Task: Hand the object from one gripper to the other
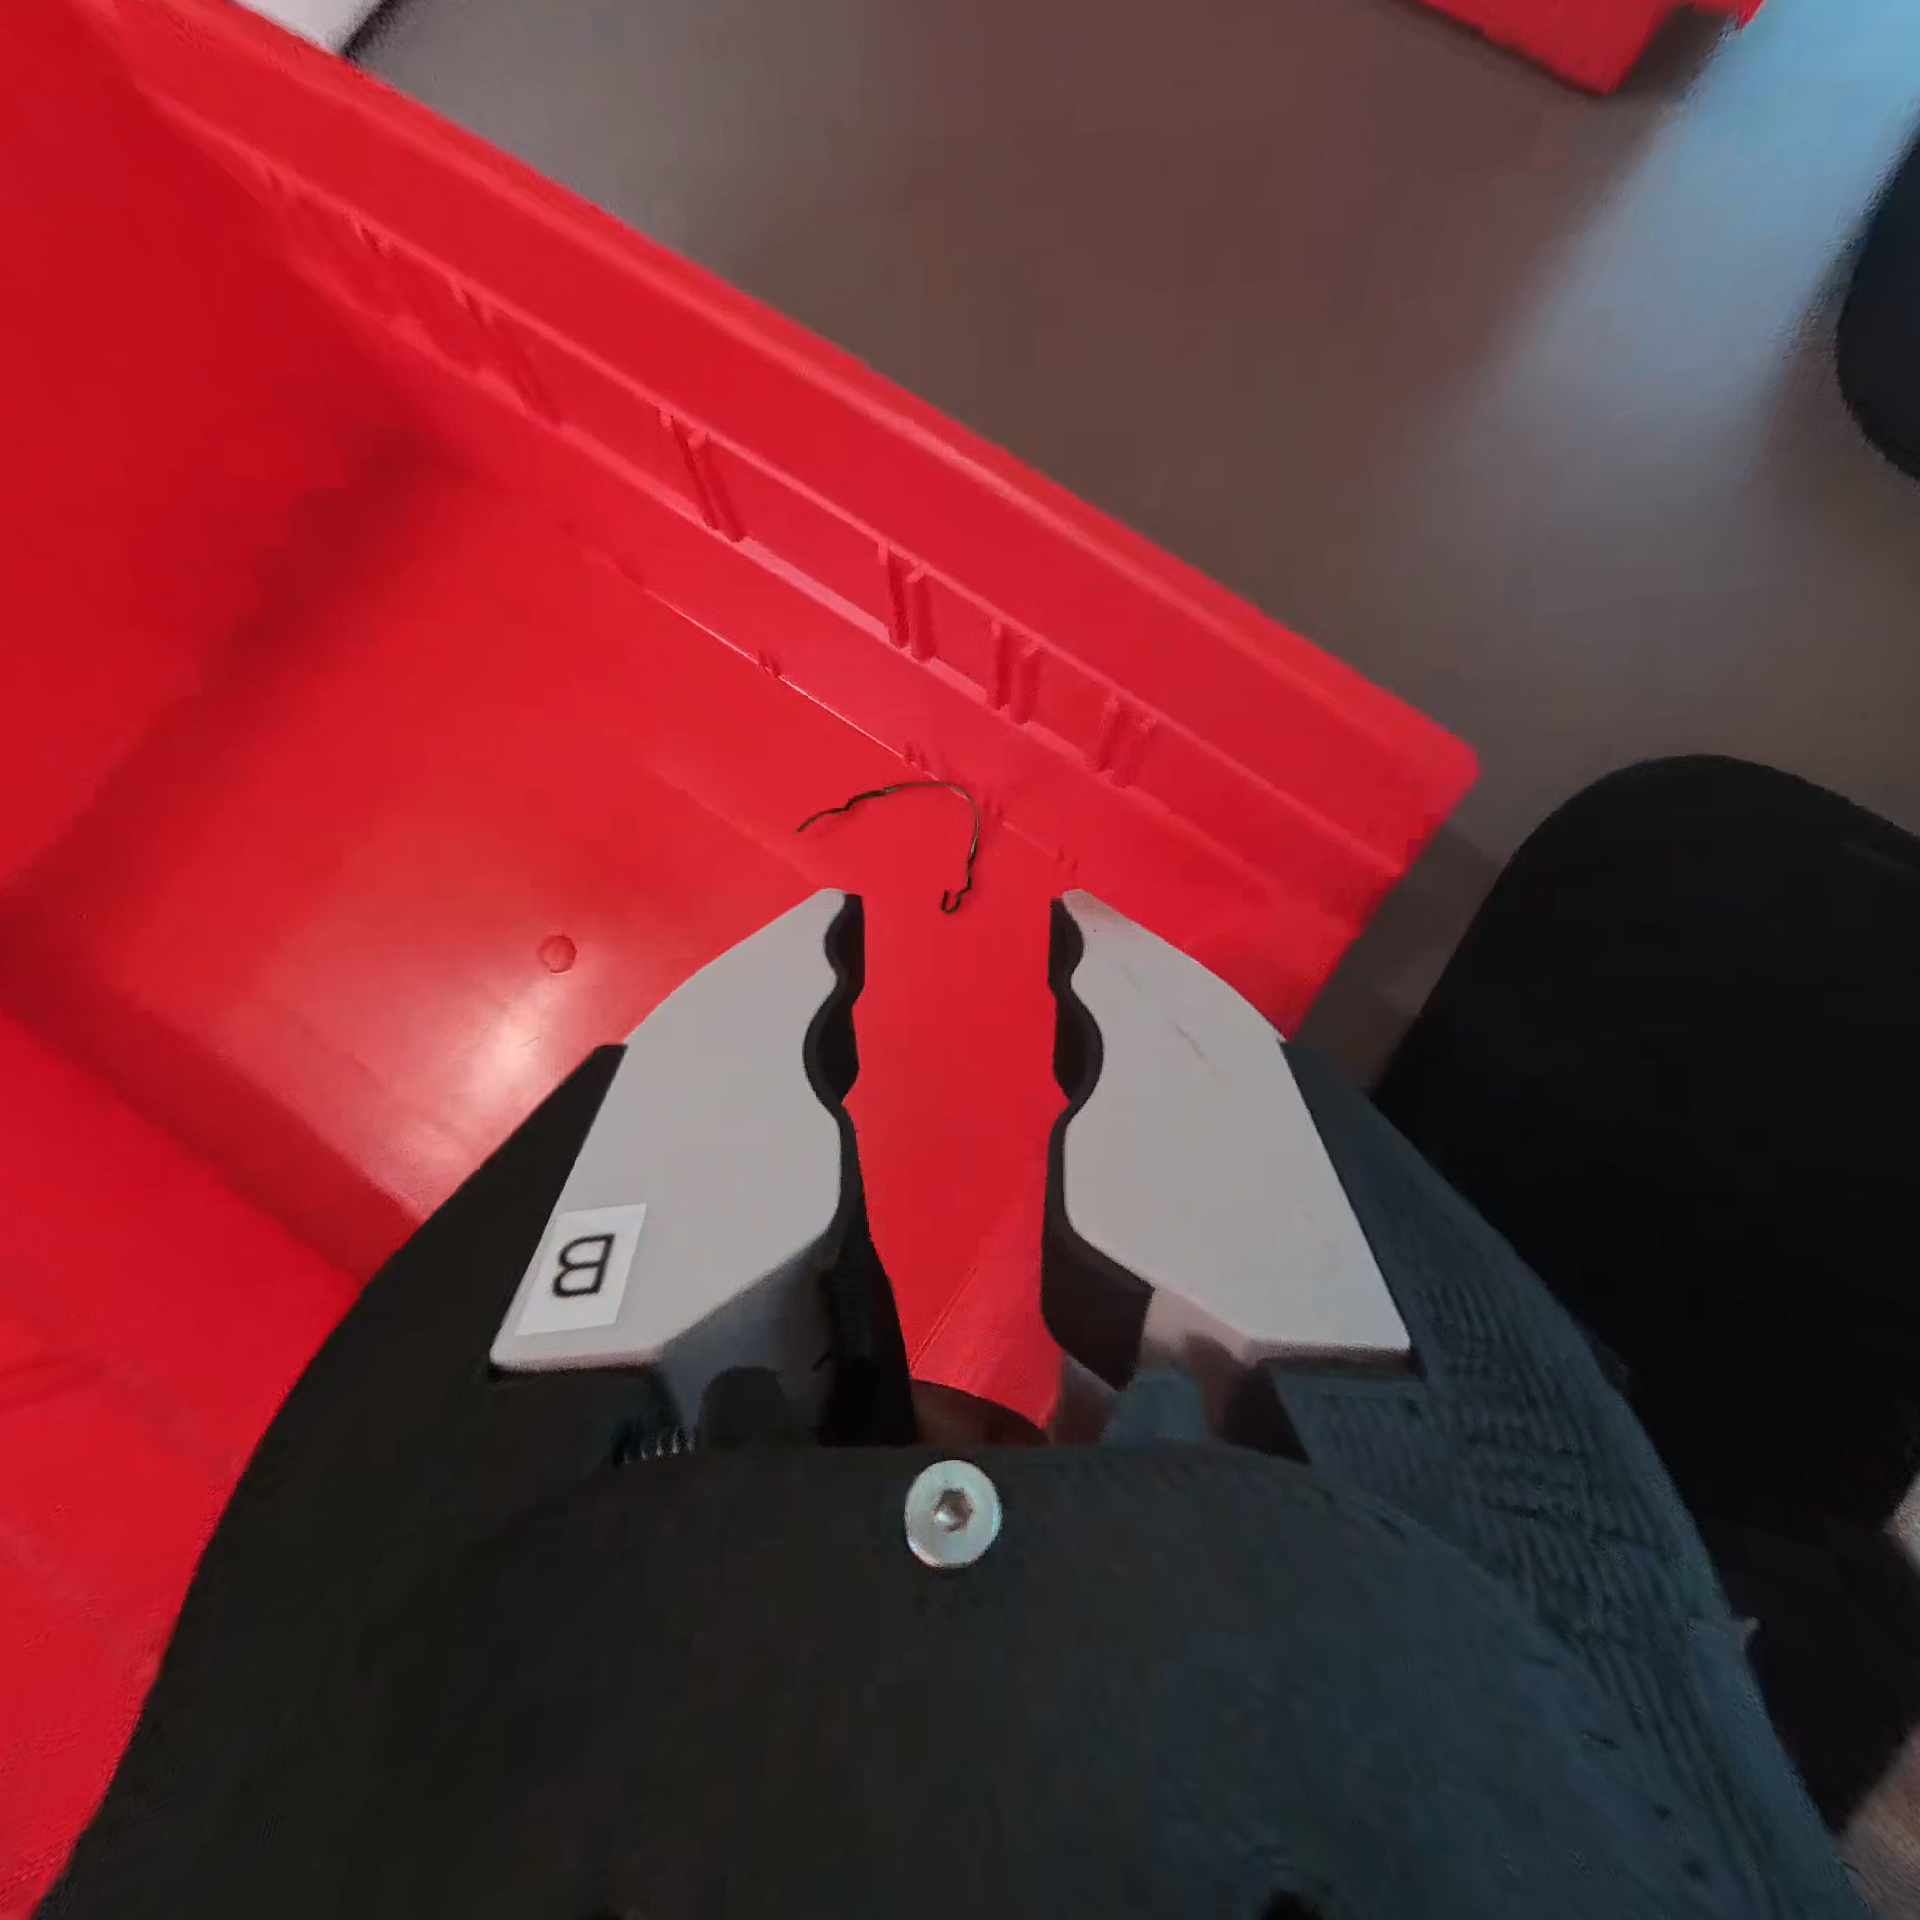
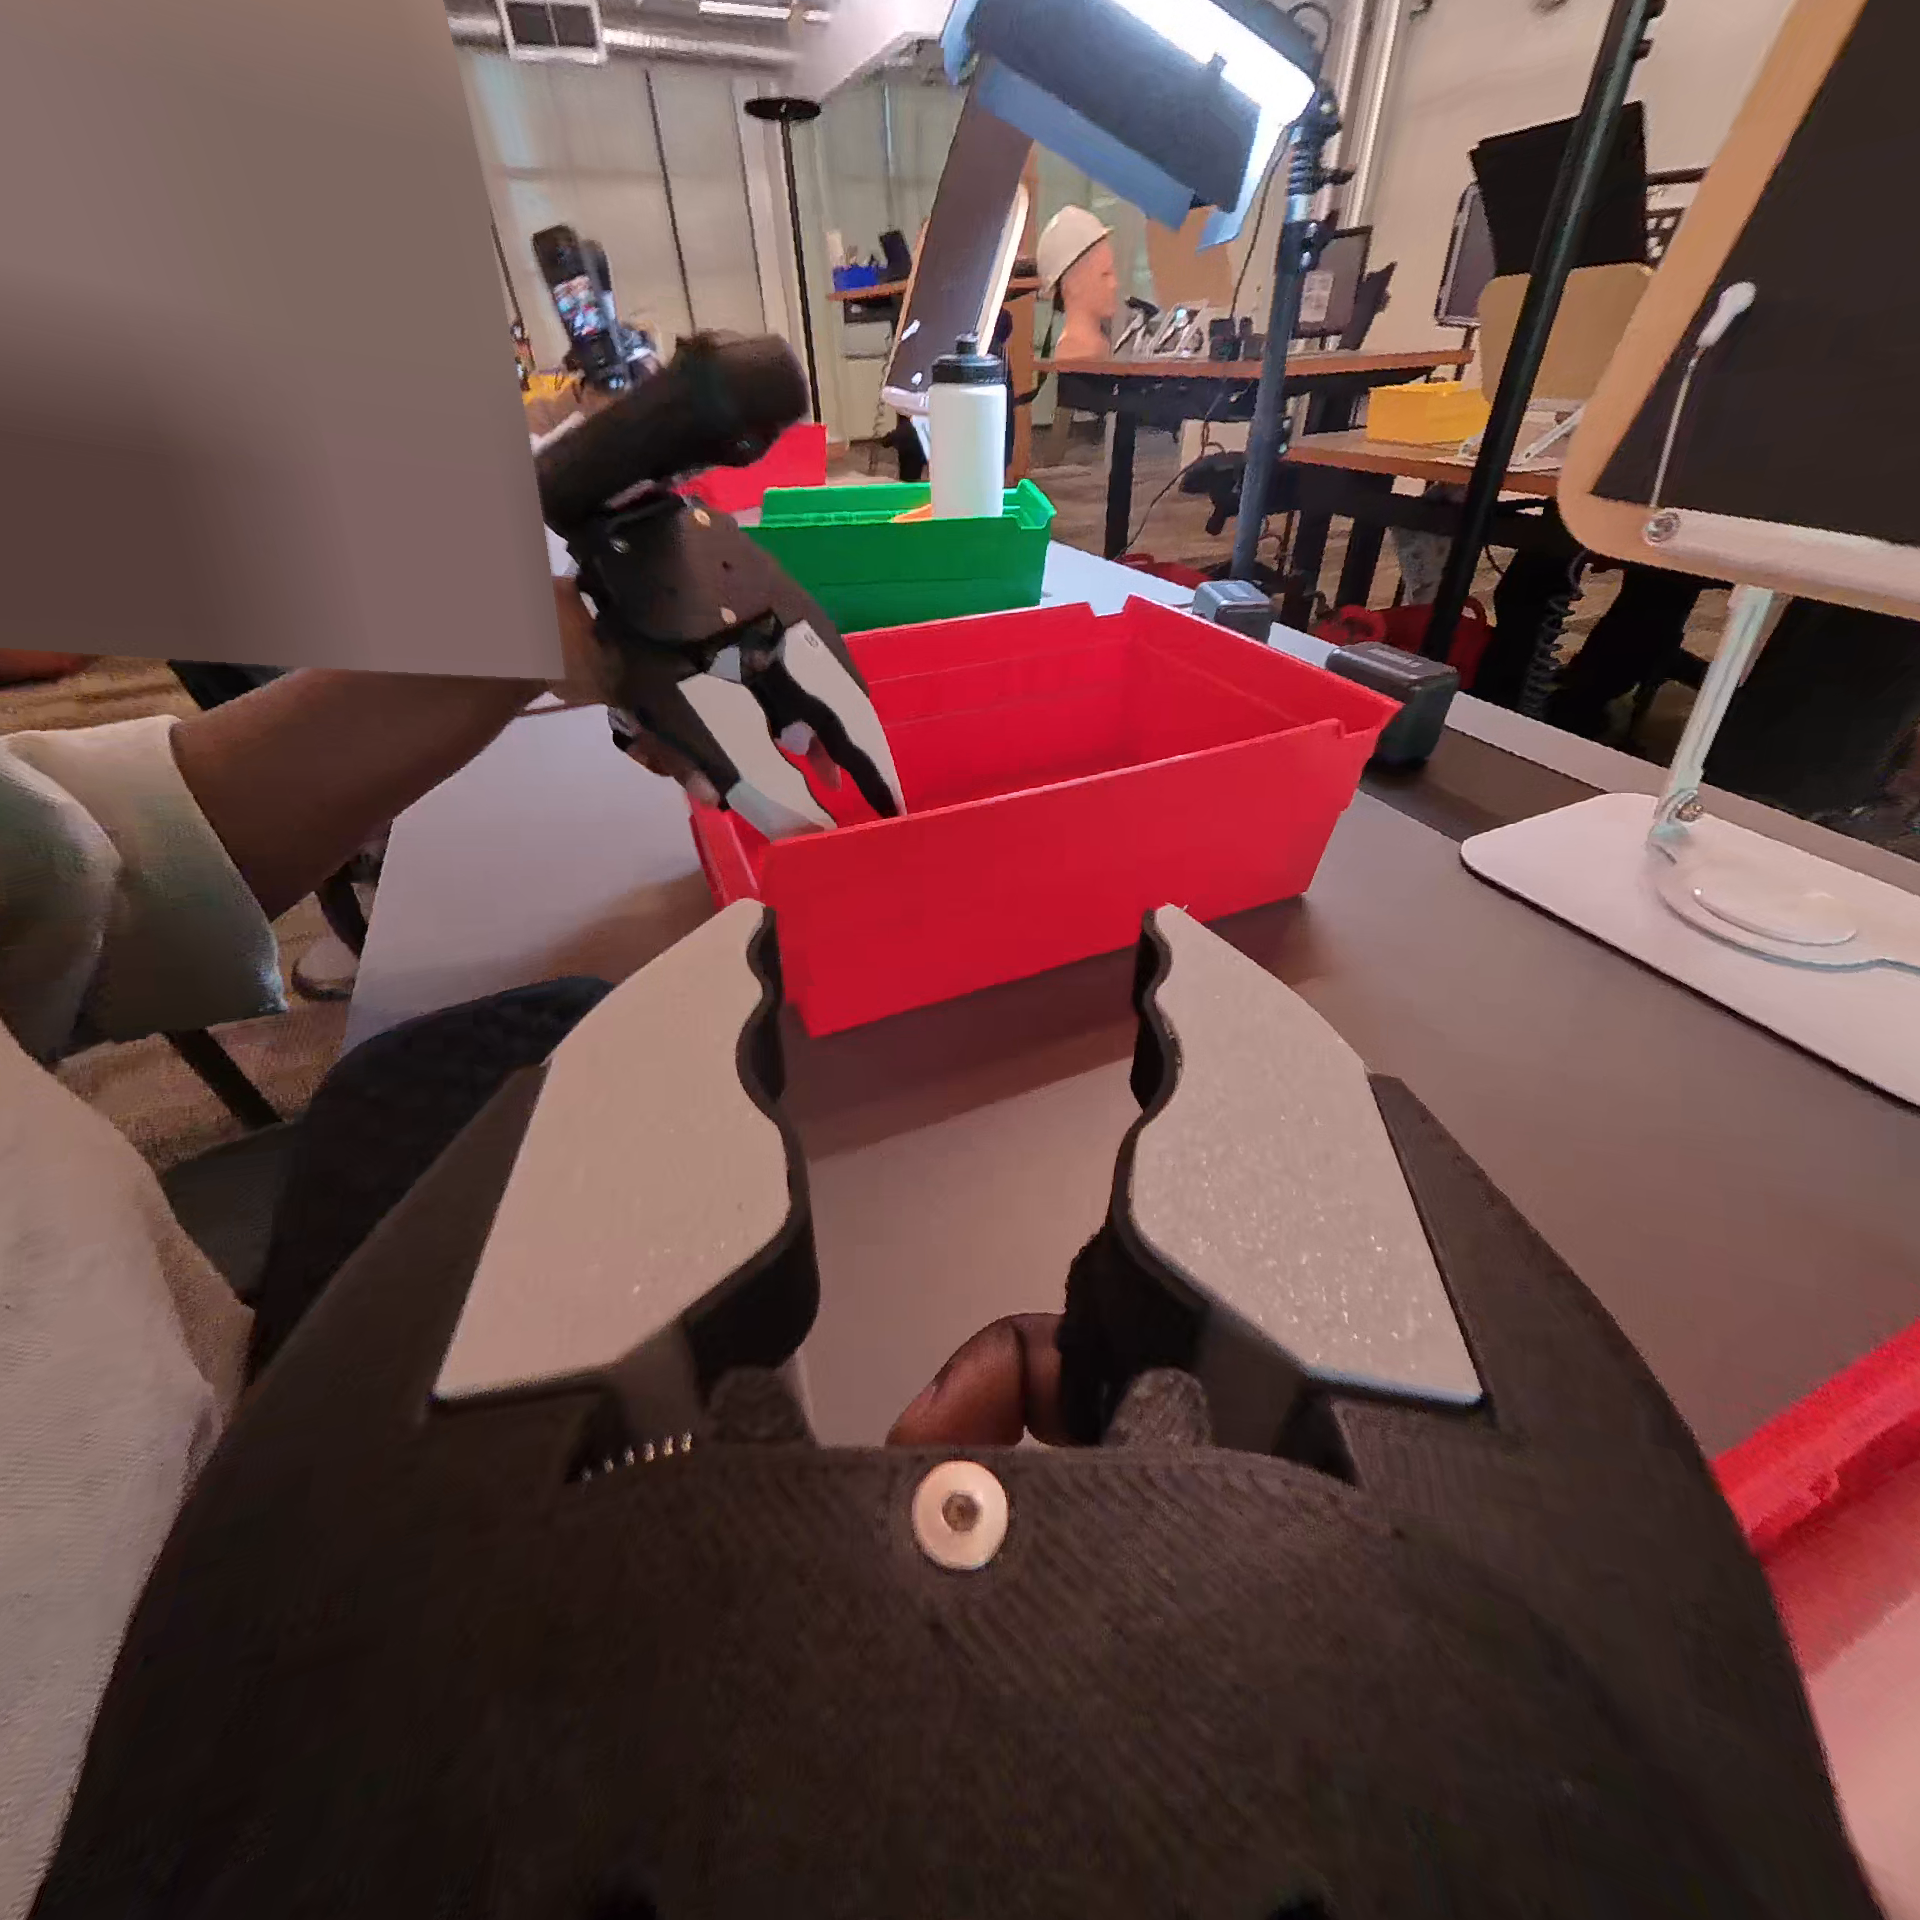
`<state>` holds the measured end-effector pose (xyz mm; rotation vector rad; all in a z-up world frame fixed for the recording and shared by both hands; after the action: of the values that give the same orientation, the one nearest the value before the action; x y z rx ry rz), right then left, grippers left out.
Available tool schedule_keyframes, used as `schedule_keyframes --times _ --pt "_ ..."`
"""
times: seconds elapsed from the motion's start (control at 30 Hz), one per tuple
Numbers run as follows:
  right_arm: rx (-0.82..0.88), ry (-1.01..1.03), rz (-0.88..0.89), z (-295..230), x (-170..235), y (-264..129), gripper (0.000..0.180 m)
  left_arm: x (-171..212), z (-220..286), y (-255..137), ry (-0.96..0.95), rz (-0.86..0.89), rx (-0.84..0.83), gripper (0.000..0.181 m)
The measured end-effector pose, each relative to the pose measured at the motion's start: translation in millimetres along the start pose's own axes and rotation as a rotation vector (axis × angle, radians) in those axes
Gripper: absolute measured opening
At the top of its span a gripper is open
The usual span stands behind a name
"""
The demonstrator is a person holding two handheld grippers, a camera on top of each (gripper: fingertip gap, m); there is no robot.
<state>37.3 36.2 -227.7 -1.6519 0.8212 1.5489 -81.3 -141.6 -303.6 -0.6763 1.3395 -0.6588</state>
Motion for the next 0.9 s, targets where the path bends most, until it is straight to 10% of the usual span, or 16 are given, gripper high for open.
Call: schedule_keyframes --times 0.67,0.9 --pt "0.118 -0.075 0.043 16 -3 -1 0.062 9 -18 57 0.003 -0.22 0.015 0.003" --pt "0.127 -0.072 0.069 17 -7 -5 0.061 -36 -21 -34 -0.065 0.337 -0.249 0.001"
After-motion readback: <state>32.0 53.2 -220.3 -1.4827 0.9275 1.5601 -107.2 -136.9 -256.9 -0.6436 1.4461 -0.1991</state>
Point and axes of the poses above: each gripper's, where its closed fingertips meet, y out along the fingers, x out of its underside, z = x × y across the jaws, the point moved 3 cm from there along -y, back along the fingers, and after that the axes turned 10 degrees about x, right-handed, at the moved point
